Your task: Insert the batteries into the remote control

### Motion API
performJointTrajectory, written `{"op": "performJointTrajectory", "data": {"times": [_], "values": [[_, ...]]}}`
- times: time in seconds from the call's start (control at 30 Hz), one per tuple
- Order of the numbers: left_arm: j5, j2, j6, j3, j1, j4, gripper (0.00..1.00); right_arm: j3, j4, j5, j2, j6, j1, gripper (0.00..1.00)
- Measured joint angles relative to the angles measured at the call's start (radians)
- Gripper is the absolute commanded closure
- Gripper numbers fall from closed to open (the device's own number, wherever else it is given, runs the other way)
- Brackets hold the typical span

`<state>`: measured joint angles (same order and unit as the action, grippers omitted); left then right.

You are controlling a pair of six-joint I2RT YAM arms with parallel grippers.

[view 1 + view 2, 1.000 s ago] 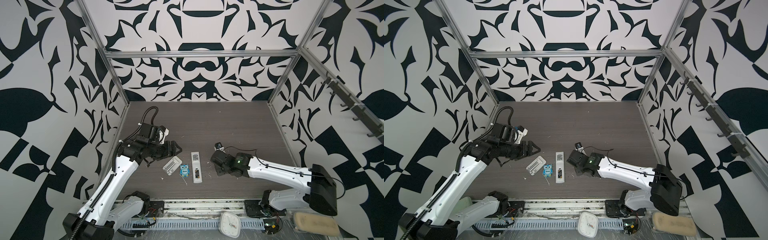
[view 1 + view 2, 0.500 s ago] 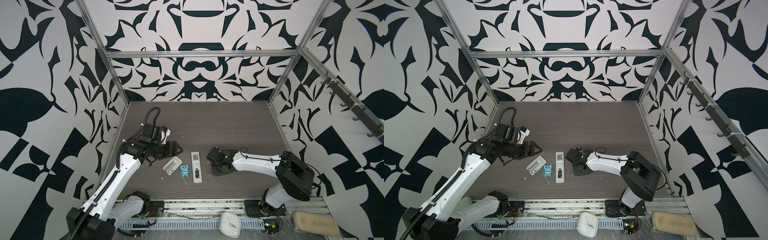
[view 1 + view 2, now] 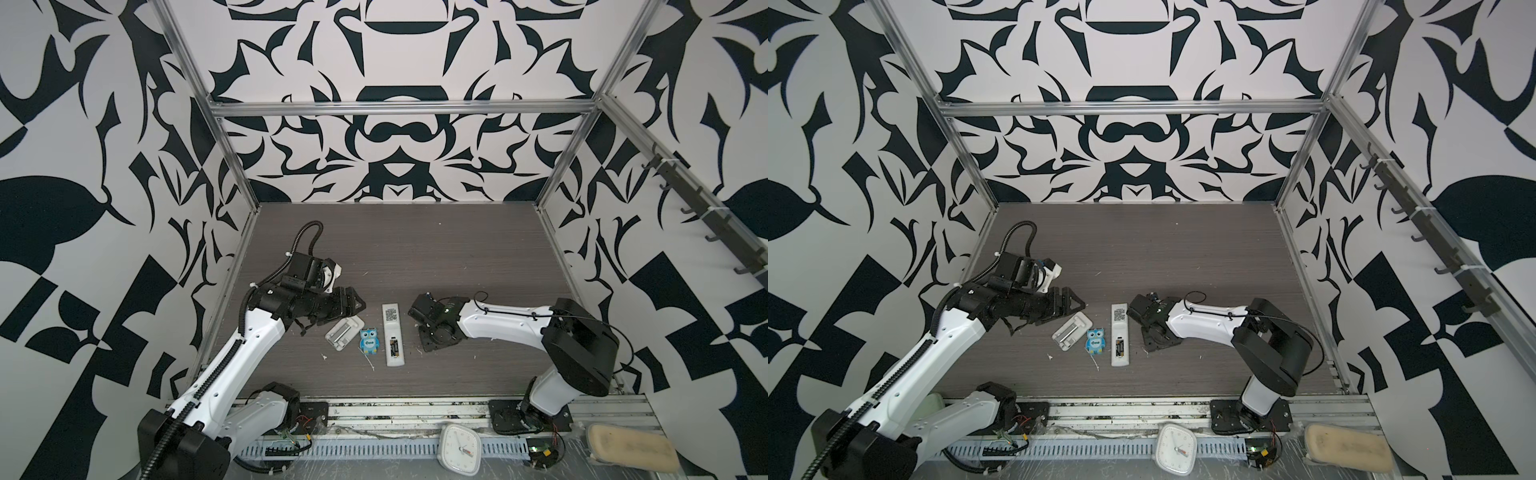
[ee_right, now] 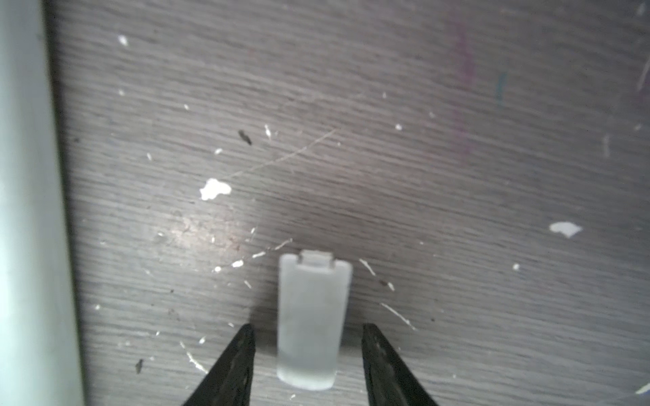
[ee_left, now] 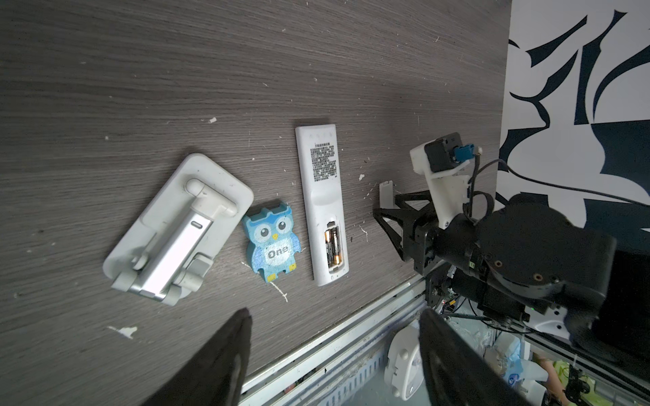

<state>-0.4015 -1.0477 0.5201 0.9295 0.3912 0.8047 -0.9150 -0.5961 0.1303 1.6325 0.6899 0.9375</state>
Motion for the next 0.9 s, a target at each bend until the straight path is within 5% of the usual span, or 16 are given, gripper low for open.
{"op": "performJointTrajectory", "data": {"times": [0.3, 0.37, 0.9], "values": [[0.028, 0.032, 0.064, -0.001, 0.003, -0.027, 0.22, -0.271, -0.142, 0.04, 0.011, -0.113, -0.001, 0.31], [0.038, 0.053, 0.093, -0.011, 0.006, -0.043, 0.22, -0.335, -0.145, 0.017, 0.035, -0.131, -0.001, 0.01], [0.297, 0.071, 0.378, -0.089, 0.256, -0.134, 0.22, -0.459, -0.113, -0.198, 0.246, -0.298, -0.021, 0.02]]}}
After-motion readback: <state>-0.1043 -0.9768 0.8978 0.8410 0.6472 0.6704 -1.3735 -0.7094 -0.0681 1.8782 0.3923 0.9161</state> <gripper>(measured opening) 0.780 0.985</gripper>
